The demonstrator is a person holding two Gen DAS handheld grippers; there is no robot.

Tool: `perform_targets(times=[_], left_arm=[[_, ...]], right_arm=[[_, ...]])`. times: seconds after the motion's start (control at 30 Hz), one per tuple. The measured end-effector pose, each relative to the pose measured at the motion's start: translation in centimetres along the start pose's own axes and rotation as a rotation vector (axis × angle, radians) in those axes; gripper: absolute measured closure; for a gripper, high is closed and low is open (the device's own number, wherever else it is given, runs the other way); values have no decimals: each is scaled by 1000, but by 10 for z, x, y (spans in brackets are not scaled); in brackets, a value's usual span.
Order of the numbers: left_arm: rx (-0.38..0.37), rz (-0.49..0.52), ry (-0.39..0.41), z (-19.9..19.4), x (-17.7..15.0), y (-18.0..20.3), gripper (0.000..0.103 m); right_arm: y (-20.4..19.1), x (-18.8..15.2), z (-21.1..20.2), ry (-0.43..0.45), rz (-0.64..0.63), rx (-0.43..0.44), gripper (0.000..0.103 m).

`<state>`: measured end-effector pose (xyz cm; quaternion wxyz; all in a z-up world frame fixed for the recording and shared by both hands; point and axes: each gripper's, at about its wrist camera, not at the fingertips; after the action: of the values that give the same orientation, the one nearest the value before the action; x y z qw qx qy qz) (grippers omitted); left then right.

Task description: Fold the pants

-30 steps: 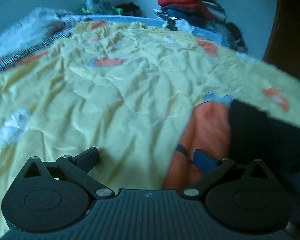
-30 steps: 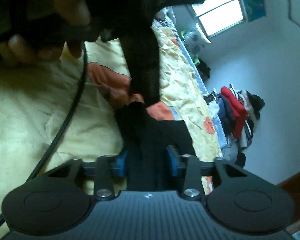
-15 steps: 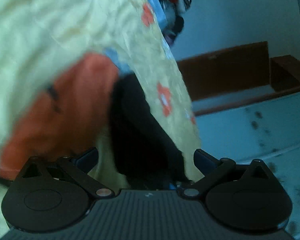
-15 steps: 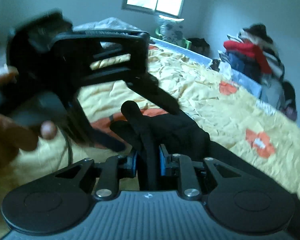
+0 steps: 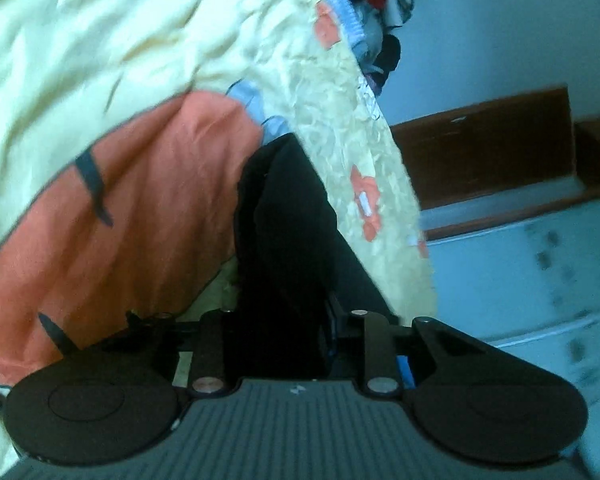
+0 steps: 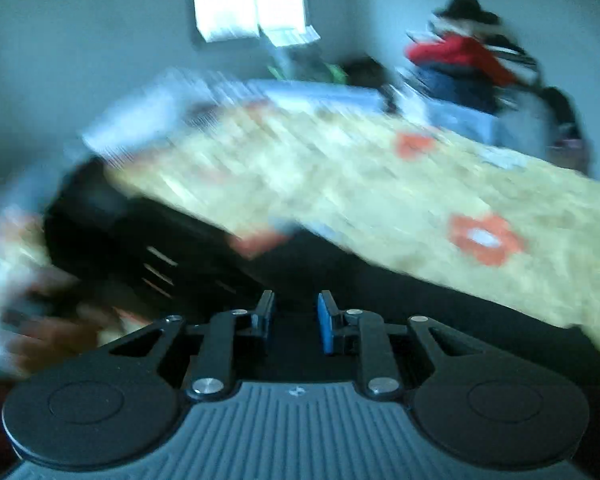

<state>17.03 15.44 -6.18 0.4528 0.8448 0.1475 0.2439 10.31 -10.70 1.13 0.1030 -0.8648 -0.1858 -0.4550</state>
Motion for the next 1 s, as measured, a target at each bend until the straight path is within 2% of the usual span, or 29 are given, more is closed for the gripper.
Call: perform_targets(times=[0.03,0.1,0.17,0.23,0.3,0.4,0.47,0.57,0.7,0.83,1.0], left_arm=[[34,53,23,-1,-4,9,73],[120,196,70,-2,-16,33,74],[186,307,106,-4,-29,53,74],[209,374,132,-8,-36,69,75],[206,434,152,-14,-44,88,75],[201,541,187,-23,-59,122,75],[197,618,200,-21,-73,144,75],[177,711,210,-18,-95,177,75],[134,785,186,-4,-122,210,75],[101,874,143,22,-155,240,75],[86,982,92,63,-199,269,75]], right_arm=[[-3,-3,12,-24,-23,-29,81],[-9,-7,29,-44,-16,-14,81],[-13,-8,32,-20,5,5,81],[-13,-10,21,7,15,18,81],[2,-6,16,48,65,49,81],[24,-13,-12,126,212,110,81],[38,-14,-27,174,264,123,81],[54,-19,-56,240,310,111,81],[81,-33,-92,304,384,101,81],[111,-55,-127,351,448,63,81],[148,-84,-158,371,507,-8,81]])
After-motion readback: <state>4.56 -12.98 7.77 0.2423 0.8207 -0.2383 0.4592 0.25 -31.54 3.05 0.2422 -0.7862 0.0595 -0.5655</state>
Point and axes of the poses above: each gripper's, at about its wrist camera, not at the fingertips, and z roughly the way its jaws point, y to its right, x to its top, and after that the axes turned 4 degrees about -x, right-handed
